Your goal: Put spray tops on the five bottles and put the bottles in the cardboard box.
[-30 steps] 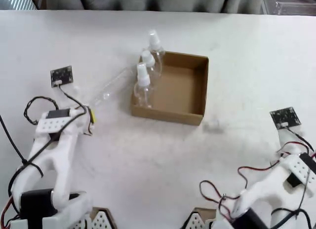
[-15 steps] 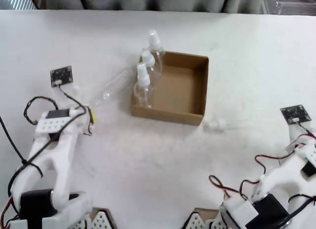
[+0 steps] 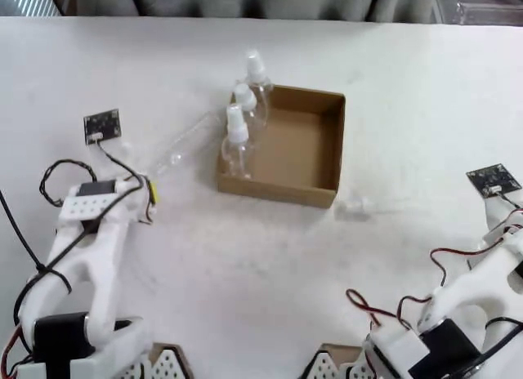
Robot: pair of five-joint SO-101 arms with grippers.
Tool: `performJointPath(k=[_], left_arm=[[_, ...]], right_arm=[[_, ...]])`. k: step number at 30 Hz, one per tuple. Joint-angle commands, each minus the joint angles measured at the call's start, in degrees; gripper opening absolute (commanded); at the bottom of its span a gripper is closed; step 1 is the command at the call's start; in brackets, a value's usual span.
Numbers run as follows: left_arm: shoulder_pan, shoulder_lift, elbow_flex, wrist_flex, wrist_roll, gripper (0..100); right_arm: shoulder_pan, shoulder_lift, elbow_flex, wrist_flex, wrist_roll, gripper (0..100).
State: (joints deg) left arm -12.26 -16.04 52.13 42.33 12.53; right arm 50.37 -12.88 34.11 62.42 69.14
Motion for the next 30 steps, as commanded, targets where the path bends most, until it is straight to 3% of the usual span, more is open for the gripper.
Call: performJointPath(k=[1,16,30], left_arm=[[0.22,-2.24,-0.18,-0.97,-0.44,2],[0.22,-2.24,-0.18,-0.97,-0.44,2],[1.19,-2.24,0.00,-0.97,-0.44,2]], right_arm=[[-0.66,1.45,-1.85,0.48,0.70,27.2],[-0.57,14.64,-9.58,0.31,1.05,27.2],[-2.24,17.01,-11.78,0.57,1.05,24.1]])
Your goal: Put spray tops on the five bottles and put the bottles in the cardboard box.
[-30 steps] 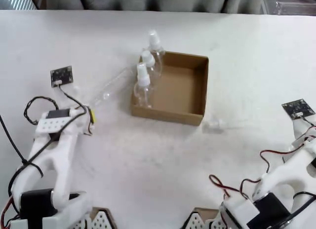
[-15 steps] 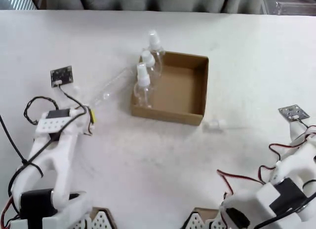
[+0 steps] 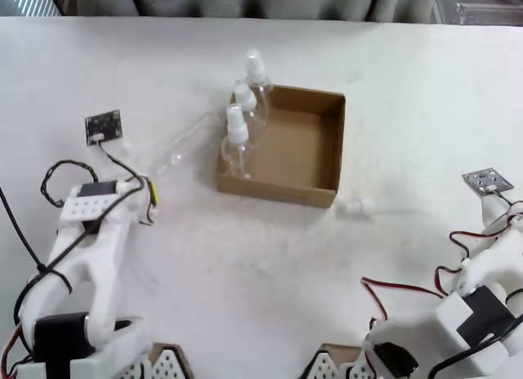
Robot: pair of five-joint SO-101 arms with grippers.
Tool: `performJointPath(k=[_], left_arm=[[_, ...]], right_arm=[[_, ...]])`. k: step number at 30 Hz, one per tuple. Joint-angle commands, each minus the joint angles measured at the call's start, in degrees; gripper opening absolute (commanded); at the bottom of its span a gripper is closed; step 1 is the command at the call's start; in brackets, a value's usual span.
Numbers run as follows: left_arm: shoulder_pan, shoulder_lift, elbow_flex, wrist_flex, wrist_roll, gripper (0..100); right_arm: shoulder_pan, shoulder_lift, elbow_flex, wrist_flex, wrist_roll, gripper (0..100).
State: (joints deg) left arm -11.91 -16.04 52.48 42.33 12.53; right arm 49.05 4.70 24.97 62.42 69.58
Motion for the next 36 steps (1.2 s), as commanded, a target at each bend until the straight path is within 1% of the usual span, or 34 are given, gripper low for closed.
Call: performJointPath(k=[1,3,4,8,10,13,19,28,36], left_arm=[[0.75,-2.24,-0.35,-0.97,-0.44,2],[0.75,-2.24,-0.35,-0.97,-0.44,2],[0.75,-2.24,-0.44,-0.97,-0.44,2],[0.75,-2.24,-0.44,-0.97,-0.44,2],[0.75,-2.24,-0.44,-0.97,-0.44,2],[0.75,-2.24,-0.44,-0.97,-0.44,2],[0.75,-2.24,-0.44,-0.97,-0.44,2],[0.75,-2.24,-0.53,-0.97,-0.44,2],[0.75,-2.24,-0.53,-0.97,-0.44,2]], right_arm=[[-1.01,-0.57,-2.55,0.57,0.62,22.0],[-0.92,-0.57,-2.55,0.57,0.53,19.3],[-0.84,-0.66,-2.55,0.66,0.26,19.4],[-0.66,-0.75,-2.55,3.56,0.00,24.1],[-0.66,-0.84,-2.55,4.70,-0.09,24.5],[-0.66,-1.01,-2.81,4.53,-3.43,24.6],[-0.84,-1.10,-2.81,4.62,-7.30,24.7],[-0.84,-1.36,-2.90,4.53,-7.56,24.7],[-0.75,-7.08,-2.55,4.88,-9.23,24.8]])
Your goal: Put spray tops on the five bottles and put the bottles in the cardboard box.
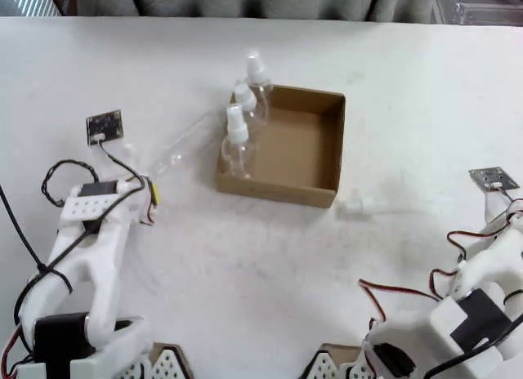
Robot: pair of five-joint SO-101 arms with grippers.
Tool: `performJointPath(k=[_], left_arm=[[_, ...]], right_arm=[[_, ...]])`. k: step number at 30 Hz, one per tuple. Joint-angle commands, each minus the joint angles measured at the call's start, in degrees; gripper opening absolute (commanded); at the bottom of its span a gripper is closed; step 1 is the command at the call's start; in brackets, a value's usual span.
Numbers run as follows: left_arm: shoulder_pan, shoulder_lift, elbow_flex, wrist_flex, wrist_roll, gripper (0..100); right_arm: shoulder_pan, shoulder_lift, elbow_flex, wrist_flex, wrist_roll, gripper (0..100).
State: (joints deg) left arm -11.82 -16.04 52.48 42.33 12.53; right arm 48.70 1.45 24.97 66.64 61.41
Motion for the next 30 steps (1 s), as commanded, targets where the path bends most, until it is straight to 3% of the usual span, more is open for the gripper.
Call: performJointPath(k=[1,30], left_arm=[[0.66,-2.24,-0.53,-0.97,-0.44,2],[0.66,-2.24,-0.53,-0.97,-0.44,2]], right_arm=[[-0.40,-3.91,-2.46,0.66,-1.05,24.8],[3.38,1.63,-2.46,0.84,0.26,24.7]])
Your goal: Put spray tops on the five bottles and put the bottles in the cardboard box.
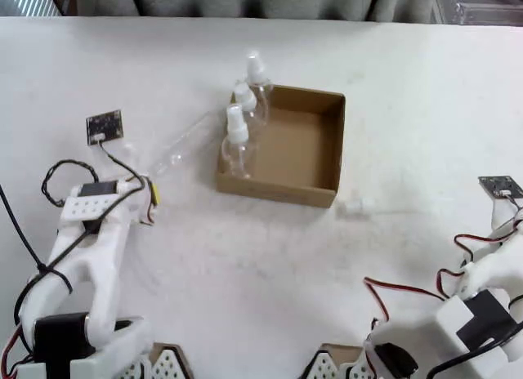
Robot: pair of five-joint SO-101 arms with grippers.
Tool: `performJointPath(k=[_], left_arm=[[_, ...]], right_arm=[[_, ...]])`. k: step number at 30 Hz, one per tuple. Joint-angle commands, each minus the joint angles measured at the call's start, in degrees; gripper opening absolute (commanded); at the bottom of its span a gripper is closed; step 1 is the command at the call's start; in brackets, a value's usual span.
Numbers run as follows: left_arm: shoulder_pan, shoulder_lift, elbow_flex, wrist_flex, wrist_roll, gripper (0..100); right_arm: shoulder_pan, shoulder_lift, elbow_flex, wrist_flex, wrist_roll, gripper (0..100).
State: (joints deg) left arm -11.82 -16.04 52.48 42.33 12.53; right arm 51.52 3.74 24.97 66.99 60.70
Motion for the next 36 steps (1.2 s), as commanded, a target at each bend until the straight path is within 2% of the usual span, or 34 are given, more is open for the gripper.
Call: performJointPath(k=[1,12,14,17,18,20,23,31,36], left_arm=[[0.66,-2.24,-0.53,-0.97,-0.44,2],[0.66,-2.24,-0.53,-0.97,-0.44,2],[0.66,-2.24,-0.53,-0.97,-0.44,2],[0.66,-2.24,-0.53,-0.97,-0.44,2],[0.66,-2.24,-0.53,-0.97,-0.44,2],[0.66,-2.24,-0.53,-0.97,-0.44,2],[0.66,-2.24,-0.53,-0.97,-0.44,2],[0.66,-2.24,-0.53,-0.97,-0.44,2],[0.66,-2.24,-0.44,-0.97,-0.44,2]], right_arm=[[0.40,-0.66,-2.46,0.66,1.58,24.7],[-0.57,-0.04,-2.46,0.40,2.46,23.5],[-1.01,-0.04,-2.73,0.40,2.46,17.4],[-1.54,-0.04,-2.73,0.40,2.46,2.2],[-1.98,-0.22,-2.81,0.40,2.46,0.8],[-2.24,-0.66,-2.81,0.40,2.46,4.6],[-3.03,-1.71,-4.04,0.84,2.02,1.2],[-5.41,-12.00,-4.75,7.52,1.67,1.5],[-6.55,-18.51,-3.78,9.36,-3.78,1.5]])
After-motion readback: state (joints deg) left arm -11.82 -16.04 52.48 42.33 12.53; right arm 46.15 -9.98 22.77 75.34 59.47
